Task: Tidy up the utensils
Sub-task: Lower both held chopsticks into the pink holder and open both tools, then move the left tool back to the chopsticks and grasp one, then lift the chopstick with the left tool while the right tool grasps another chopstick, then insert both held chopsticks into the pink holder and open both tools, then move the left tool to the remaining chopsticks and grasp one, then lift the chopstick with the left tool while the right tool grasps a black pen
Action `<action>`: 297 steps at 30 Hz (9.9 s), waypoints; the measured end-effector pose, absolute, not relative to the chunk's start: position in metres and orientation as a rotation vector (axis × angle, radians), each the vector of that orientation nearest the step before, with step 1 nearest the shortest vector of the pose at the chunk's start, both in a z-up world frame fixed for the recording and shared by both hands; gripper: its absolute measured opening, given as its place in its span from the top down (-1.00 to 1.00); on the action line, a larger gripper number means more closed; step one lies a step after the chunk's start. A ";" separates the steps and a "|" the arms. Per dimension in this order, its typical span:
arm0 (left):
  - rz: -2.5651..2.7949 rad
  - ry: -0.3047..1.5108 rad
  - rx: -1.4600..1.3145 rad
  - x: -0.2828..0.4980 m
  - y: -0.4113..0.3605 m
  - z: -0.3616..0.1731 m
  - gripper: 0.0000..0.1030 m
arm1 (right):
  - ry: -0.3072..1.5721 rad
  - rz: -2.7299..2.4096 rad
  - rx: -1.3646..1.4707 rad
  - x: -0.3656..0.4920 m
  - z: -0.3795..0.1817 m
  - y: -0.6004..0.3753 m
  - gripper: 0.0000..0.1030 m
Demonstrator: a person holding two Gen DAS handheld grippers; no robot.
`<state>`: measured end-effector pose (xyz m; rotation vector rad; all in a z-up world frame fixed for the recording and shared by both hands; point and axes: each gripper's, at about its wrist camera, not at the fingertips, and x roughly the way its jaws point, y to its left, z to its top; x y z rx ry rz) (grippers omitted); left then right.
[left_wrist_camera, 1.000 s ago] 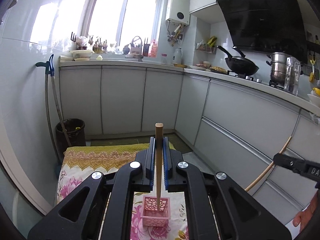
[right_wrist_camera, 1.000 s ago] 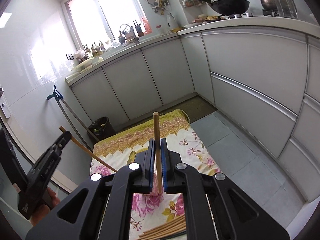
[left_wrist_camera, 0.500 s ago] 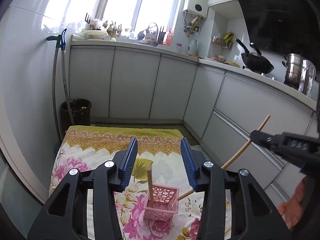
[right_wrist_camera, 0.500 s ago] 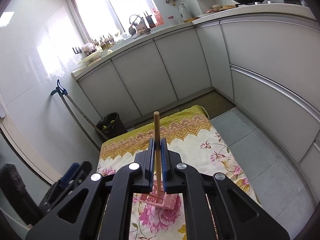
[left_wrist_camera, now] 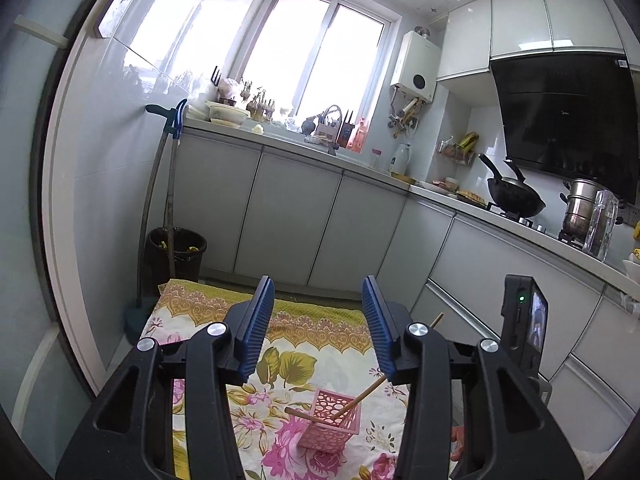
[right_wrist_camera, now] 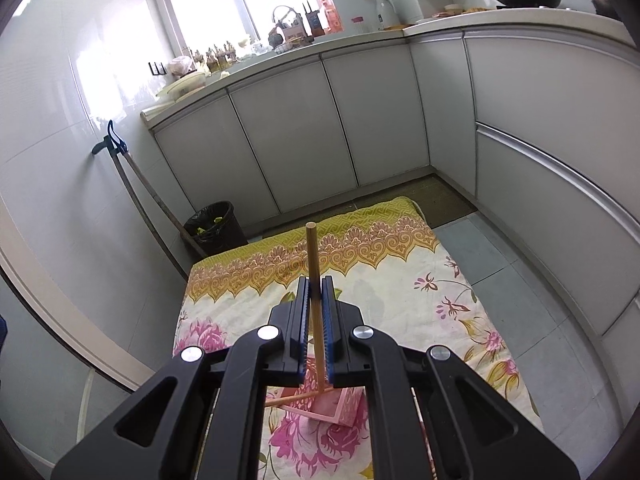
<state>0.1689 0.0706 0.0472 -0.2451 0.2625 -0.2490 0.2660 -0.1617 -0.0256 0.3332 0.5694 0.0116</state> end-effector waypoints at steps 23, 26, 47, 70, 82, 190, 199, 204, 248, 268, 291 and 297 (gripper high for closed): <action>-0.360 0.166 -0.196 0.120 0.055 0.068 -0.86 | 0.551 -0.211 0.576 0.133 -0.070 -0.272 -0.87; -0.442 0.181 -0.162 0.108 0.038 0.073 -0.86 | 0.598 -0.285 0.573 0.100 -0.094 -0.291 -0.87; -0.846 0.916 0.353 0.178 -0.180 -0.066 -0.86 | 0.836 -0.445 0.519 0.030 -0.182 -0.325 -0.87; -0.775 1.346 0.689 0.265 -0.257 -0.245 0.59 | 0.960 -0.336 0.590 0.044 -0.209 -0.325 -0.87; -0.769 1.354 0.674 0.270 -0.250 -0.258 0.84 | 0.982 -0.340 0.580 0.048 -0.212 -0.322 -0.87; -0.297 0.223 -0.244 0.152 0.058 0.060 -0.44 | 0.609 0.010 0.309 0.237 0.047 -0.191 0.85; -0.260 0.178 -0.254 0.131 0.077 0.079 -0.50 | 0.646 0.012 0.283 0.254 0.032 -0.172 0.84; -0.253 0.194 -0.278 0.135 0.083 0.076 -0.50 | 0.681 0.028 0.260 0.266 0.000 -0.157 0.84; -0.911 0.648 0.276 0.123 -0.158 -0.012 -0.86 | 0.885 -0.422 0.478 0.026 -0.188 -0.323 -0.87; -0.727 1.369 0.618 0.243 -0.229 -0.231 0.37 | 0.932 -0.330 0.414 0.041 -0.196 -0.302 -0.87; -0.673 1.268 0.514 0.243 -0.193 -0.240 0.89 | 1.068 -0.338 0.469 0.065 -0.219 -0.305 -0.87; -0.712 1.087 0.384 0.204 -0.142 -0.167 0.89 | 1.187 -0.316 0.615 0.092 -0.234 -0.313 -0.84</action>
